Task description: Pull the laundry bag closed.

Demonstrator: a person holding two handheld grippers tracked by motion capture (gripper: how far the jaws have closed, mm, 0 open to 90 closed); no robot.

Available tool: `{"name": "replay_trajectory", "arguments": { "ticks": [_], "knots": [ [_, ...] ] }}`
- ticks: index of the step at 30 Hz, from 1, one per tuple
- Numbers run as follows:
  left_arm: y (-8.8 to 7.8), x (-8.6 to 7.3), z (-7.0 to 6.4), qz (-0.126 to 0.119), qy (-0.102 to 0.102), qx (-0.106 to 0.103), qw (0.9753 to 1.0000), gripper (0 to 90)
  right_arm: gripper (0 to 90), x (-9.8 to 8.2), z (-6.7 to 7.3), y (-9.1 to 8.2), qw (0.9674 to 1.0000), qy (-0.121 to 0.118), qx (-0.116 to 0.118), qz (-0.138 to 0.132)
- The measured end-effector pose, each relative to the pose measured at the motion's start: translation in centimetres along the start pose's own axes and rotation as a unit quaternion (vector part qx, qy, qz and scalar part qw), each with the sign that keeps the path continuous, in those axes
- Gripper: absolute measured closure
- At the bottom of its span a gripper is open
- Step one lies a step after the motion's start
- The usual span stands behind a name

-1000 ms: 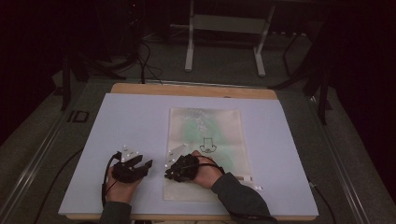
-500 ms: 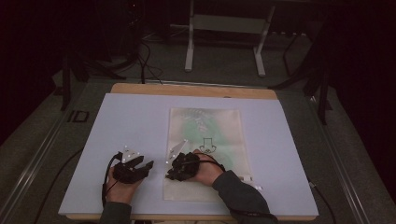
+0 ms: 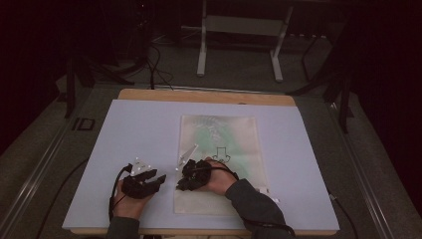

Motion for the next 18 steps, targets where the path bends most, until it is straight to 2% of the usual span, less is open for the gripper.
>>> {"name": "replay_trajectory", "arguments": {
  "ticks": [2, 3, 5, 6, 9, 10, 11, 12, 18],
  "knots": [
    [-0.1, -0.1, -0.2, 0.001, 0.000, -0.006, 1.0000, 58.4, 80.9, 0.0, 0.0, 0.0, 1.0000, 0.001, 0.000, 0.001],
    [-0.6, -0.4, -0.6, 0.001, 0.001, -0.018, 0.9998, 60.0, 81.1, -0.1, 0.0, 0.1, 1.0000, -0.001, 0.000, 0.004],
    [-1.0, -0.5, -1.0, -0.004, 0.007, -0.028, 0.9996, 62.8, 81.1, -0.2, 0.0, 0.1, 1.0000, 0.001, 0.000, 0.005],
    [-1.0, -0.5, -1.0, -0.004, 0.007, -0.028, 0.9996, 63.6, 81.1, -0.2, -0.1, 0.2, 1.0000, 0.001, 0.002, 0.003],
    [-0.8, -0.6, -1.7, 0.006, 0.025, -0.044, 0.9987, 67.3, 81.1, -0.3, -0.2, 0.2, 1.0000, 0.001, 0.004, 0.003],
    [-0.8, -0.6, -1.7, 0.006, 0.025, -0.044, 0.9987, 68.6, 81.1, -0.3, -0.2, 0.2, 1.0000, 0.001, 0.004, 0.004],
    [-0.7, -0.7, -2.0, 0.012, 0.033, -0.052, 0.9980, 71.1, 81.0, -0.4, -0.3, 0.3, 1.0000, 0.000, 0.005, 0.005],
    [-0.7, -0.7, -2.0, 0.012, 0.033, -0.052, 0.9980, 74.1, 81.0, -0.4, -0.3, 0.3, 1.0000, 0.000, 0.005, 0.005],
    [-0.6, -0.9, -2.9, 0.015, 0.051, -0.087, 0.9947, 88.2, 81.0, -0.4, -0.5, 0.3, 0.9999, 0.004, 0.009, 0.006]
  ]
}}
Point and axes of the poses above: each handheld gripper's, and its own axes: y roughly forward along the jaws, x roughly out of its top, z roughly to its left, the point moved 4 cm from there along y, roughly forward along the jaws, and after that the axes turned 5 degrees about -y, right-handed, at the moved point
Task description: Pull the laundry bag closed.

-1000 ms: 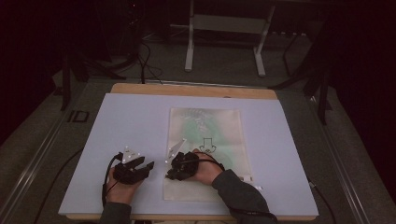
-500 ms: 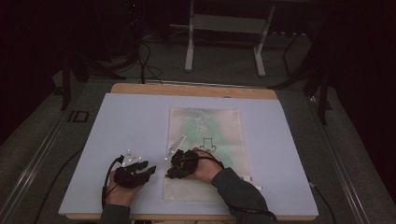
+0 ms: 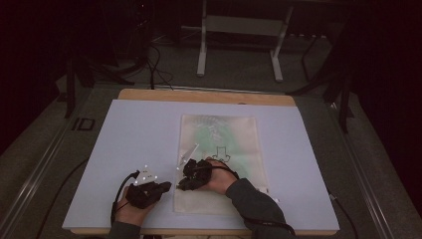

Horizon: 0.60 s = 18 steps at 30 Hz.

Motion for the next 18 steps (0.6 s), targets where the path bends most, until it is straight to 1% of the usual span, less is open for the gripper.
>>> {"name": "replay_trajectory", "arguments": {
  "ticks": [1, 2, 3, 8, 9, 14, 15, 16, 18],
  "knots": [
    [0.2, 0.0, -0.3, 0.003, 0.004, -0.005, 1.0000, 88.5, 81.0, 0.0, 0.0, 0.0, 1.0000, -0.002, 0.000, -0.001],
    [0.2, 0.0, -0.3, 0.003, 0.004, -0.005, 1.0000, 88.6, 81.0, 0.0, 0.0, 0.0, 1.0000, -0.002, 0.000, -0.001],
    [0.4, 0.0, -0.6, 0.005, 0.008, -0.011, 0.9999, 88.7, 81.1, -0.1, 0.0, 0.0, 1.0000, -0.001, 0.001, 0.001],
    [0.7, 0.0, -1.0, 0.009, 0.015, -0.018, 0.9997, 88.8, 81.0, -0.1, 0.0, 0.1, 1.0000, 0.002, 0.003, 0.001],
    [0.9, 0.0, -1.3, 0.014, 0.021, -0.024, 0.9994, 88.8, 81.1, -0.2, 0.0, 0.1, 1.0000, 0.001, 0.002, -0.001],
    [1.1, -0.1, -1.5, 0.019, 0.024, -0.027, 0.9992, 88.8, 81.1, -0.3, 0.0, 0.1, 1.0000, 0.000, 0.004, -0.003],
    [1.3, -0.1, -1.6, 0.023, 0.030, -0.027, 0.9989, 88.8, 81.1, -0.3, 0.0, 0.1, 1.0000, 0.000, 0.005, -0.003],
    [1.3, -0.1, -1.6, 0.023, 0.030, -0.027, 0.9989, 88.8, 81.1, -0.3, 0.0, 0.1, 1.0000, 0.000, 0.005, -0.003],
    [1.3, -0.1, -1.9, 0.026, 0.038, -0.027, 0.9986, 88.8, 81.1, -0.3, 0.0, 0.1, 1.0000, 0.000, 0.005, -0.003]
  ]
}}
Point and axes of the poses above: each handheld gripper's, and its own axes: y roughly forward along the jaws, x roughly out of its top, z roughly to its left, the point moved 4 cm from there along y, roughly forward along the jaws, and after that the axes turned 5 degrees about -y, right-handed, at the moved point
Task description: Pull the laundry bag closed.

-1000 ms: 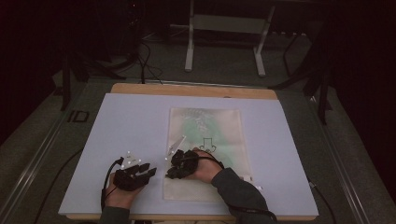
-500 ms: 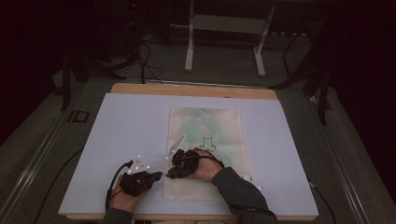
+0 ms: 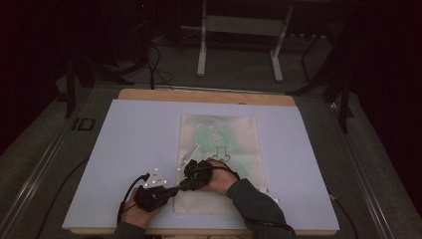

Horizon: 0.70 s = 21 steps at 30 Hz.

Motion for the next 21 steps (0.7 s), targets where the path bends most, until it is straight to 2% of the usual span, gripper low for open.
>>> {"name": "replay_trajectory", "arguments": {
  "ticks": [5, 9, 14, 16, 19, 21],
  "knots": [
    [0.25, -0.16, -0.02, 0.013, 0.003, -0.002, 0.9999, 89.0, 81.2, -0.07, -0.01, 0.01, 1.0000, -0.003, 0.002, 0.000],
    [0.57, -0.32, 0.00, 0.019, -0.005, -0.003, 0.9998, 89.1, 81.3, -0.12, 0.00, 0.02, 1.0000, -0.006, 0.002, -0.001],
    [0.66, -0.22, -0.20, 0.030, -0.003, 0.009, 0.9995, 89.8, 81.7, -0.29, 0.13, -0.03, 0.9999, -0.011, 0.000, -0.001],
    [0.70, -0.16, -0.31, 0.035, -0.002, 0.013, 0.9993, 90.0, 81.9, -0.32, 0.17, -0.06, 0.9998, -0.021, -0.004, 0.001],
    [0.74, -0.14, -0.01, 0.035, -0.020, 0.003, 0.9992, 90.0, 82.0, -0.34, 0.38, -0.13, 0.9994, -0.031, -0.012, 0.008],
    [0.76, -0.10, -0.11, 0.038, -0.019, 0.008, 0.9991, 90.0, 82.1, -0.40, 0.47, -0.18, 0.9991, -0.038, -0.016, 0.010]
  ]
}}
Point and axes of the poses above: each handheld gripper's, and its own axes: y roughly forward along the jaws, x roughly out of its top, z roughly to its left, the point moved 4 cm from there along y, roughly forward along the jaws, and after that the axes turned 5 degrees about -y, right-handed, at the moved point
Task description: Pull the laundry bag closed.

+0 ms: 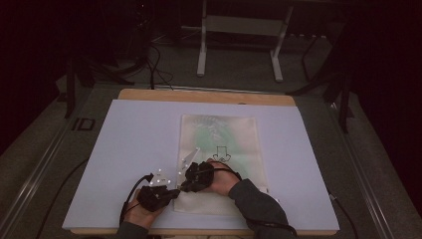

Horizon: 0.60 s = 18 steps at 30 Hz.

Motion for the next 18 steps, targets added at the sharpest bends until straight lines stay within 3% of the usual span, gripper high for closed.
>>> {"name": "replay_trajectory", "arguments": {
  "ticks": [5, 10, 18],
  "knots": [
    [0.0, 0.1, -0.2, 0.005, 0.005, 0.008, 0.9999, 90.0, 82.1, -0.2, 0.2, -0.2, 1.0000, -0.005, -0.004, 0.007],
    [0.0, 0.1, -0.2, 0.009, 0.006, 0.010, 0.9999, 90.0, 82.3, -0.6, 0.5, -0.6, 0.9992, -0.029, -0.016, 0.024],
    [0.0, 0.0, -0.2, 0.002, 0.003, 0.008, 1.0000, 90.0, 82.3, -1.5, 0.6, -1.2, 0.9994, -0.025, -0.016, 0.021]
  ]
}}
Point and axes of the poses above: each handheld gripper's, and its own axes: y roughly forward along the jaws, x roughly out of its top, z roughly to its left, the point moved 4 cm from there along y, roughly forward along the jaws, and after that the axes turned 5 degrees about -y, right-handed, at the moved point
